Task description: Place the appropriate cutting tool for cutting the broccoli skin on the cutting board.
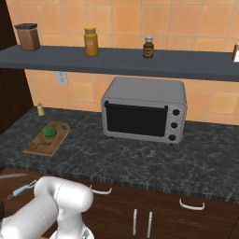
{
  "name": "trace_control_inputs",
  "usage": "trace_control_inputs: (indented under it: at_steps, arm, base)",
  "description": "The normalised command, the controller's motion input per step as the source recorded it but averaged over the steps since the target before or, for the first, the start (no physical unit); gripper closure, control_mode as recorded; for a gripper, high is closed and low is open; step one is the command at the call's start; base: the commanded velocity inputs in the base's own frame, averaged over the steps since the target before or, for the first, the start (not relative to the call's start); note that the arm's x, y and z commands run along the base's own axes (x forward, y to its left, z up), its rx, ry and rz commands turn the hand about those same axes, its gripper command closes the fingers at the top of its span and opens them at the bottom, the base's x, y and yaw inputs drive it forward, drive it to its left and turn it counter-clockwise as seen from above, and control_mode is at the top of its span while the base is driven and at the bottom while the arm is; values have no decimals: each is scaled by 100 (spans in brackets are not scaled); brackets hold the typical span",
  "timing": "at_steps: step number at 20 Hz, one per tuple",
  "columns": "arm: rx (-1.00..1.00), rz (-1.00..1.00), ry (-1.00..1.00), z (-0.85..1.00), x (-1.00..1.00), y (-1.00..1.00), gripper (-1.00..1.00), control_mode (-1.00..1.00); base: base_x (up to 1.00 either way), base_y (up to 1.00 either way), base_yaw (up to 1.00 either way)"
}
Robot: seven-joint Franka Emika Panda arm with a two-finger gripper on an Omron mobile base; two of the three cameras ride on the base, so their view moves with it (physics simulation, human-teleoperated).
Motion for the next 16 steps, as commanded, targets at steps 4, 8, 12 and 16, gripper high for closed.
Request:
trace_control_inputs:
  at_steps: [4,8,12,16]
  arm:
    - [-19,-9,0,93,20,-5,100,-100]
    - [-14,-1,0,73,24,-7,100,-100]
    - [-4,-3,-4,51,50,-22,100,-100]
    - [0,-1,-8,29,60,-28,100,-100]
  base:
    - [0,0,0]
    - [0,0,0]
    - [0,0,0]
    - [0,0,0]
